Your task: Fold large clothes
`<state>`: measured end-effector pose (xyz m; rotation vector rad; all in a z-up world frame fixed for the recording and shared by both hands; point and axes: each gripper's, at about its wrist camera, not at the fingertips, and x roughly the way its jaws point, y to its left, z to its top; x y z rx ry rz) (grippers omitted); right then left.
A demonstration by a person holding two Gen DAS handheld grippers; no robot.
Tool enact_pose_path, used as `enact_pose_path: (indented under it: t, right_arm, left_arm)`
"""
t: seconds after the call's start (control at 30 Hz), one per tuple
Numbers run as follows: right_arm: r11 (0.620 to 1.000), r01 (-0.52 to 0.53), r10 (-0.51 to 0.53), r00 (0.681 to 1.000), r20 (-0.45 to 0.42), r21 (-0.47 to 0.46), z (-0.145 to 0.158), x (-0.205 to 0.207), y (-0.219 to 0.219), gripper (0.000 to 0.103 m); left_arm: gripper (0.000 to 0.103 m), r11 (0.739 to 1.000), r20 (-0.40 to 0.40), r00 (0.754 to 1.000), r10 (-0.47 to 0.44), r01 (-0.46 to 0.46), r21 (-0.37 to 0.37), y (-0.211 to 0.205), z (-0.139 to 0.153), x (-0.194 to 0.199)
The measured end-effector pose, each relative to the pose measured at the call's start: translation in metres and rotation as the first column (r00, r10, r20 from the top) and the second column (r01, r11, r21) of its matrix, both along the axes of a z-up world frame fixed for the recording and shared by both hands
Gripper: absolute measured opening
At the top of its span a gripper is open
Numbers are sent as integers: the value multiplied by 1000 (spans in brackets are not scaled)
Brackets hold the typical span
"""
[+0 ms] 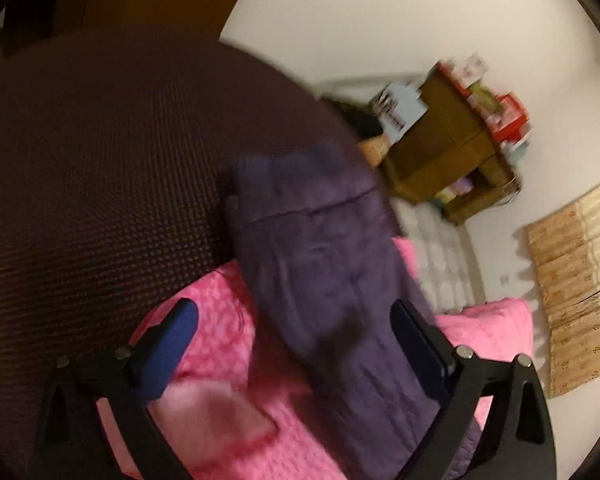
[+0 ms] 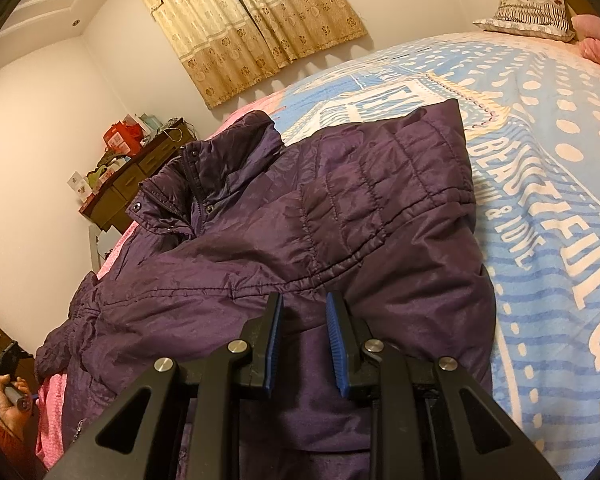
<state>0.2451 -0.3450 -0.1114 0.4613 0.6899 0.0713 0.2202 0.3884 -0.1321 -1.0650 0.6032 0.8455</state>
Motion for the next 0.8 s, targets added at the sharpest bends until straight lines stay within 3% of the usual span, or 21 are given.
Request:
enact_pose_path:
  t: [0.07, 0.1, 0.17, 0.2, 0.23, 0.27, 0.4, 0.5, 0.57, 0.67, 0.7, 0.73, 0.8]
  right_arm:
    - [1000, 0, 0, 1000, -1, 0, 0, 1, 0, 24]
    - [1000, 0, 0, 1000, 0, 0, 0, 0, 0, 24]
    - [1000, 0, 0, 1000, -1, -1, 0, 1, 0, 24]
    - [1000, 0, 0, 1000, -1, -1, 0, 1, 0, 24]
    - [1000, 0, 0, 1000, -1, 0, 0, 0, 0, 24]
    - [1000, -1, 1, 1000, 0, -1, 0, 0, 0, 24]
    - [1000, -1, 1, 1000, -1, -1, 0, 0, 0, 24]
    - [1000, -1, 1, 1000, 0, 0, 0, 0, 0, 24]
    - [1000, -1, 1, 1000, 0, 0, 0, 0, 0, 24]
    - [1000, -1, 1, 1000, 1, 2, 0, 0, 0, 24]
    - [1000, -1, 1, 1000, 1, 2, 0, 0, 0, 24]
    - [1000, -1, 1, 1000, 1, 2, 0, 0, 0, 24]
    - [1000, -2, 1, 1000, 1, 3, 0, 1, 0, 24]
  left_arm:
    - [92, 994, -32, 999, -22, 25, 102, -8, 10, 13]
    - [86, 991, -33, 997, -68, 72, 112, -11, 8, 22]
    - [48, 989, -24, 991, -130, 131, 74, -13, 2, 34]
    - [44, 988, -24, 992, -125, 126, 88, -15, 1, 36]
    - [24, 987, -14, 991, -132, 132, 95, -14, 2, 38]
    - [12, 983, 6, 987, -162, 161, 88, -15, 2, 42]
    - [8, 963, -23, 982, -188, 189, 190, -20, 16, 41]
    - [7, 924, -31, 977, -211, 210, 320, -34, 46, 40]
    - [7, 872, -20, 967, -256, 239, 427, -59, 78, 46]
    - [7, 749, 11, 917, -400, 320, 580, -118, 124, 52]
    - [7, 699, 11, 890, -456, 350, 623, -144, 136, 53]
    - [7, 629, 6, 848, -530, 388, 674, -179, 150, 54]
    - [7, 524, -4, 770, -638, 437, 731, -237, 165, 54]
